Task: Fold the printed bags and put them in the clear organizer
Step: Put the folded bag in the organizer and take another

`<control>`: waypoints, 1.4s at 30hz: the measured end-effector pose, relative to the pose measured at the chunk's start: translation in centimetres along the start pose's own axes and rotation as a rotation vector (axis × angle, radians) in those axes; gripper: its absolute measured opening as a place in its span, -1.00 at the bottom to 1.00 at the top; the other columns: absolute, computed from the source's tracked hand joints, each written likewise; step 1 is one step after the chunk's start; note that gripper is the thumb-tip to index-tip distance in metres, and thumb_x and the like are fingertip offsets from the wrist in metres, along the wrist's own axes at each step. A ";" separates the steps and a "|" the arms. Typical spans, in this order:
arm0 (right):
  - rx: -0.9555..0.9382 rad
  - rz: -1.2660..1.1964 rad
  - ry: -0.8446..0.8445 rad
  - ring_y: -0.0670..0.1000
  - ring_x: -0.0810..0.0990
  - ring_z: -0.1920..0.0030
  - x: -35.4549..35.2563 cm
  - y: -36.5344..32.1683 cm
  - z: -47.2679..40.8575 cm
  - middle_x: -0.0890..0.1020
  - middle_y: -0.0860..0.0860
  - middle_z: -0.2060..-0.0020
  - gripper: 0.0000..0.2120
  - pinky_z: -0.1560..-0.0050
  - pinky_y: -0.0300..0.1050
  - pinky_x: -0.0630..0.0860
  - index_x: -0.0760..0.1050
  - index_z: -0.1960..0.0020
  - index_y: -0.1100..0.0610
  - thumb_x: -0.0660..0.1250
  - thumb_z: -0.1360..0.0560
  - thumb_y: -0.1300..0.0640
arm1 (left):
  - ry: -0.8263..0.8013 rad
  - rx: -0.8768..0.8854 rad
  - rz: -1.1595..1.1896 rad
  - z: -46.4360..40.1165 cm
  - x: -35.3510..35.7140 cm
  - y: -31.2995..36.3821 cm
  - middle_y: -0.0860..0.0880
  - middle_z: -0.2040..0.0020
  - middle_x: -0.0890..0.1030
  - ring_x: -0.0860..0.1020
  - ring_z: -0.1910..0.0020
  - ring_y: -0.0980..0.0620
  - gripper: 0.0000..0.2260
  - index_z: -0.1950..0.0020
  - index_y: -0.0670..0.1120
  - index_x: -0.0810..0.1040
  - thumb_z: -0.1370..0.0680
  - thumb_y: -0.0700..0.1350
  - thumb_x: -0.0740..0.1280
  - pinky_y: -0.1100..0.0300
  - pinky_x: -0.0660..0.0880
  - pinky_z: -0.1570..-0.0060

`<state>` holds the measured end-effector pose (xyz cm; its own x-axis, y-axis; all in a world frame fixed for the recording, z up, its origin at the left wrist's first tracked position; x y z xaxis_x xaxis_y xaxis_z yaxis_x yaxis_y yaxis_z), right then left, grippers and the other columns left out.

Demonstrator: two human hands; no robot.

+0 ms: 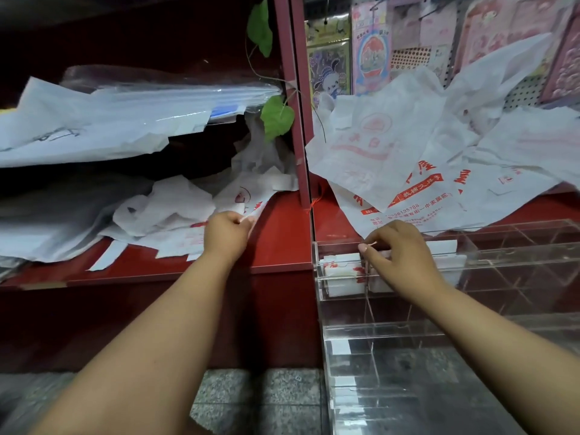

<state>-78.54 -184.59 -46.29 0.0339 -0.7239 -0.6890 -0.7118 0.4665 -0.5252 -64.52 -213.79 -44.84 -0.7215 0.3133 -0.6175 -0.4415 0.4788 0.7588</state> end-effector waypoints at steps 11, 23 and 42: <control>0.330 -0.558 -0.332 -0.06 0.64 0.16 2.8 -2.3 3.0 0.65 -0.05 0.20 -0.78 0.14 -0.18 0.54 0.56 0.01 0.03 0.43 -0.44 -0.07 | -0.594 -0.402 0.947 9.3 10.3 10.6 -0.23 0.36 0.65 0.68 0.35 -0.05 -0.93 0.03 -0.27 0.47 -0.62 -0.26 0.26 0.21 0.64 0.32; 0.648 -0.525 -0.169 0.11 0.64 -0.01 -0.9 4.7 2.7 0.66 0.05 -0.03 -0.83 -0.09 0.18 0.57 0.52 -0.02 0.09 0.19 -0.62 0.06 | -0.078 -0.118 -0.009 3.3 0.6 2.6 -0.09 0.27 0.51 0.50 0.14 -0.20 -0.69 0.31 -0.09 0.43 -0.61 0.00 0.25 0.08 0.39 0.10; 0.349 -0.335 -0.090 0.10 0.63 0.10 -6.1 4.7 2.4 0.63 0.06 0.13 -0.82 0.06 0.15 0.58 0.42 -0.01 0.13 0.13 -0.63 0.04 | -0.117 -0.178 0.680 4.6 3.6 1.2 -0.15 0.11 0.70 0.67 0.09 -0.11 -0.84 0.20 -0.18 0.62 -0.50 -0.10 0.47 0.08 0.59 -0.02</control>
<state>-80.35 -176.75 -45.74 0.2922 -0.8236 -0.4862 -0.3743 0.3693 -0.8506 -65.17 -208.28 -47.11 -0.8107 0.5854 -0.0054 -0.0011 0.0076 1.0000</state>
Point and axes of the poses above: each hand's wrist, its own z-axis away from the middle knuckle, its own x-axis out of the palm, y = z × x, the point moved 10 cm from there along -z, towards the middle knuckle
